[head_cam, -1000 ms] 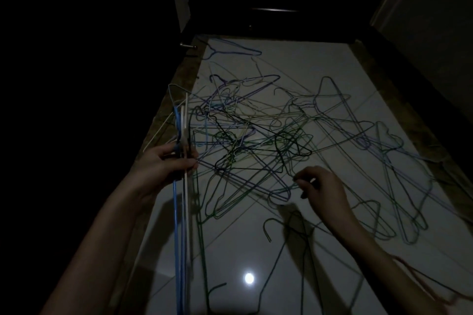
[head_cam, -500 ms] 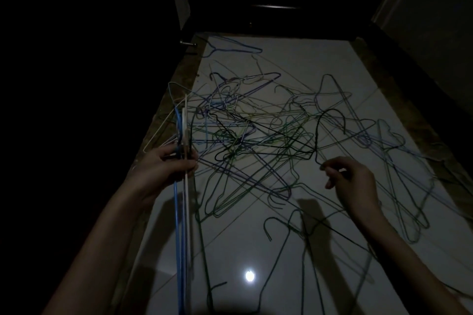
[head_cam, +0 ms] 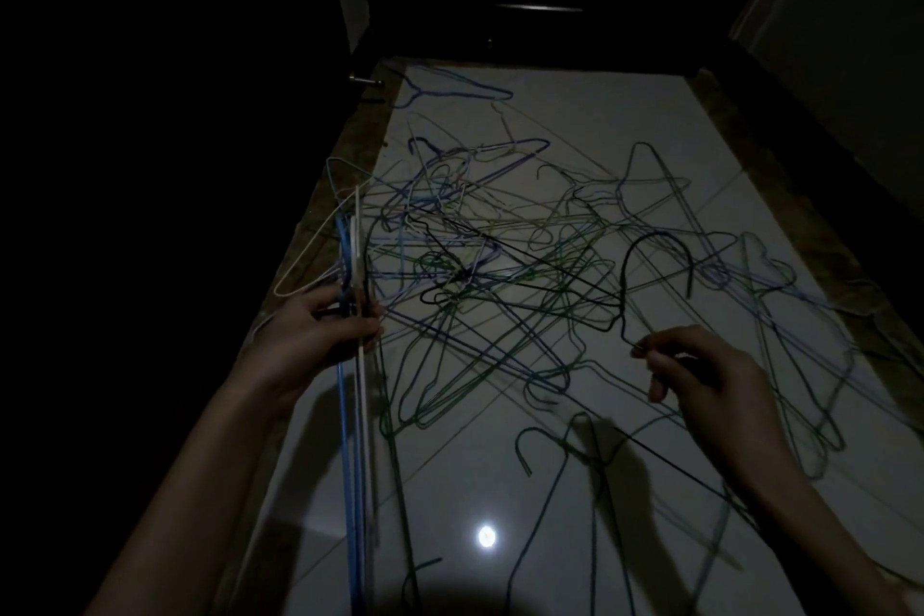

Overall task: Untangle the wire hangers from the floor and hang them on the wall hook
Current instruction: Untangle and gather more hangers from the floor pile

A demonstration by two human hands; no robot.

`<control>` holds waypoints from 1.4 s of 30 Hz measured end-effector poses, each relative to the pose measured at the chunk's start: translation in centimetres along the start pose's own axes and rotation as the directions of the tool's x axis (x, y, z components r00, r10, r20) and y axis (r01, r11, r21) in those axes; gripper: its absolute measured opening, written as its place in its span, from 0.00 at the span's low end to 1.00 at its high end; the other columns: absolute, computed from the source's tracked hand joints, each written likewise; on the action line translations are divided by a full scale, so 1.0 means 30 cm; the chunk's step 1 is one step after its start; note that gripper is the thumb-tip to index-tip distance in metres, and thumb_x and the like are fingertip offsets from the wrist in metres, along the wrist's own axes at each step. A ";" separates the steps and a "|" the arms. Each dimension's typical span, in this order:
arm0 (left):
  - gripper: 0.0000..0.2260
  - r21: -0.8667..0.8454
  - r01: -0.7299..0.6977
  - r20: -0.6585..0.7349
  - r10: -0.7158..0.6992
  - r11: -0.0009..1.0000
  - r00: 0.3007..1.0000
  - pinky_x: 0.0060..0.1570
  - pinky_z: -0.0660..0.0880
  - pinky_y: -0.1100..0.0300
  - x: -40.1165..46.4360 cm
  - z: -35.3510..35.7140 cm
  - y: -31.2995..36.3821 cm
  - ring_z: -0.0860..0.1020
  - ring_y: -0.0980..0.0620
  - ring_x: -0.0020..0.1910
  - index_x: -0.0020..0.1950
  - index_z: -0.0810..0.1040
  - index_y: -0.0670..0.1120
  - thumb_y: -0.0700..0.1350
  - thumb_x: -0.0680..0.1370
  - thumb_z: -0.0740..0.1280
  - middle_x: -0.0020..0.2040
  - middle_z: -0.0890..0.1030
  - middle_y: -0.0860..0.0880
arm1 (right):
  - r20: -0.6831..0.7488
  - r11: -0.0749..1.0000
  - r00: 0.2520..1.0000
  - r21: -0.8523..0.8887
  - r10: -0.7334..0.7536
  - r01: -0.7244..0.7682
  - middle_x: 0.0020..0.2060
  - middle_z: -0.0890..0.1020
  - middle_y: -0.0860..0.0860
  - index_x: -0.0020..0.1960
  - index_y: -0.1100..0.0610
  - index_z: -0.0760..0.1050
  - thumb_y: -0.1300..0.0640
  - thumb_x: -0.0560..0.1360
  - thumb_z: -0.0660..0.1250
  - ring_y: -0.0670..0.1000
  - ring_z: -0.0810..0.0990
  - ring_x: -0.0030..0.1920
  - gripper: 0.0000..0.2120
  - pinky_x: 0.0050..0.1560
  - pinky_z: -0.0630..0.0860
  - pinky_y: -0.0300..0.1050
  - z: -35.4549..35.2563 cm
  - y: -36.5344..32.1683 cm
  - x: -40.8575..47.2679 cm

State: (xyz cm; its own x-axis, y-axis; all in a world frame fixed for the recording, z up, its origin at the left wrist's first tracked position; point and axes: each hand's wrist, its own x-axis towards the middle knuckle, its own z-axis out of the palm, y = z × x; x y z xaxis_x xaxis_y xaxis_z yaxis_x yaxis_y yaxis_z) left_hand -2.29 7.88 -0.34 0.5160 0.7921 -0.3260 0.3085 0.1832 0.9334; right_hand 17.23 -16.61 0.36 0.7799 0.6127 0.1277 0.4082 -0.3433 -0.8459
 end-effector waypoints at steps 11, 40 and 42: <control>0.09 0.034 -0.016 -0.002 0.016 0.999 1.000 0.28 0.73 0.72 0.012 0.043 -0.014 0.80 0.62 0.30 0.51 0.78 0.38 0.31 0.73 0.68 0.41 0.81 0.47 | -0.031 0.986 0.999 -0.163 0.026 -0.031 0.37 0.78 0.50 0.41 0.56 0.76 0.68 0.73 0.66 0.49 0.77 0.35 0.08 0.32 0.70 0.30 0.034 0.118 -0.012; 0.09 0.132 -0.121 -0.035 0.127 0.984 0.991 0.27 0.73 0.71 -0.038 -0.046 0.124 0.80 0.61 0.29 0.49 0.79 0.39 0.30 0.71 0.69 0.39 0.81 0.46 | 0.008 0.995 1.000 -0.095 -0.009 0.010 0.33 0.76 0.44 0.40 0.56 0.77 0.66 0.74 0.65 0.41 0.76 0.30 0.08 0.31 0.69 0.26 0.013 -0.032 0.043; 0.08 0.150 -0.124 -0.002 0.126 0.981 0.992 0.28 0.74 0.71 -0.043 -0.021 0.138 0.80 0.61 0.29 0.48 0.79 0.40 0.31 0.71 0.70 0.39 0.80 0.45 | 0.017 0.995 1.000 -0.095 -0.025 0.027 0.33 0.76 0.44 0.40 0.55 0.76 0.66 0.74 0.65 0.41 0.76 0.31 0.08 0.31 0.69 0.26 0.016 -0.042 0.055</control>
State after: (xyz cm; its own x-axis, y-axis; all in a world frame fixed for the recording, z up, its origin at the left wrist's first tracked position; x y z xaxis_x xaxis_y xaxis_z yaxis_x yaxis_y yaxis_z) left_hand -2.18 7.97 4.04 0.5487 0.8103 -0.2056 0.3583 -0.0057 0.9336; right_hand 17.78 -14.82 1.39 0.7610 0.6335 0.1401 0.4724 -0.3931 -0.7888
